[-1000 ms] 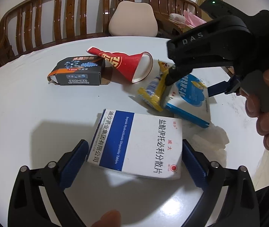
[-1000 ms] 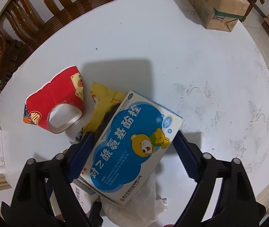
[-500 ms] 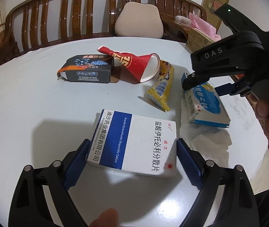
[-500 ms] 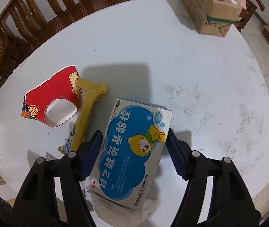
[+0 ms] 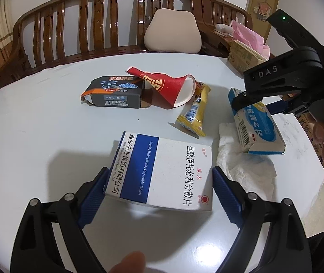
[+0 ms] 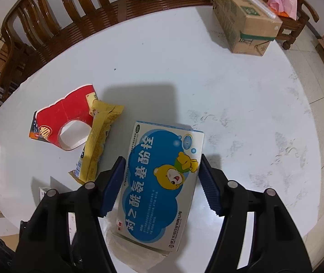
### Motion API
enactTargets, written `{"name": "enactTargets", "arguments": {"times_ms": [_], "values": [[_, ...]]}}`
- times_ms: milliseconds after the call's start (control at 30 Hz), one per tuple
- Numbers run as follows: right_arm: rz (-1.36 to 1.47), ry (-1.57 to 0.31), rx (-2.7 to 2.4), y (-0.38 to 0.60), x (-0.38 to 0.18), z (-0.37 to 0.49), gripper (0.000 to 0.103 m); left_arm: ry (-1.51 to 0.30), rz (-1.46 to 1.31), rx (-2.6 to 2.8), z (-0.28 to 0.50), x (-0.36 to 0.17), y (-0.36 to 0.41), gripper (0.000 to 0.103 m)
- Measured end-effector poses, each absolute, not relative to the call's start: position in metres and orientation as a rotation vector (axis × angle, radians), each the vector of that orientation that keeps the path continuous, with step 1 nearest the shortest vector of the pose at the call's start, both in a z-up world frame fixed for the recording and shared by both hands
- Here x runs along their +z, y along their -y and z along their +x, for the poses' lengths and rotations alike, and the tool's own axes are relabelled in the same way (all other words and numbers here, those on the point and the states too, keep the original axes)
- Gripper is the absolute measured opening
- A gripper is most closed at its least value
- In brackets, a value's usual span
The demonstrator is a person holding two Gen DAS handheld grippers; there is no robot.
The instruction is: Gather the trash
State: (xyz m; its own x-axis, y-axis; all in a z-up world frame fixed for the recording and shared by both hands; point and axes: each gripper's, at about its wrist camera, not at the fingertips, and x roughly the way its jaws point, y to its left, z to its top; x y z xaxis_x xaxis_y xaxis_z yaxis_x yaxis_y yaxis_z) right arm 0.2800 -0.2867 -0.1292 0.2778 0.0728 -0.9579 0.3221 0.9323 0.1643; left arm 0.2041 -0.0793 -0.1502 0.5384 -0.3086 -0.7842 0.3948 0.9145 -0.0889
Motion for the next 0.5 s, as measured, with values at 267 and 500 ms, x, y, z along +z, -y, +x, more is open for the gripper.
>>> {"name": "enactTargets", "arguments": {"times_ms": [267, 500], "values": [[0.347, -1.241, -0.159, 0.282, -0.108, 0.273, 0.062, -0.888, 0.104, -0.407, 0.197, -0.135, 0.078, 0.086], [0.309, -1.171, -0.122, 0.282, -0.079, 0.261, 0.062, -0.857, 0.105, -0.391, 0.180, -0.115, 0.079, 0.086]]}}
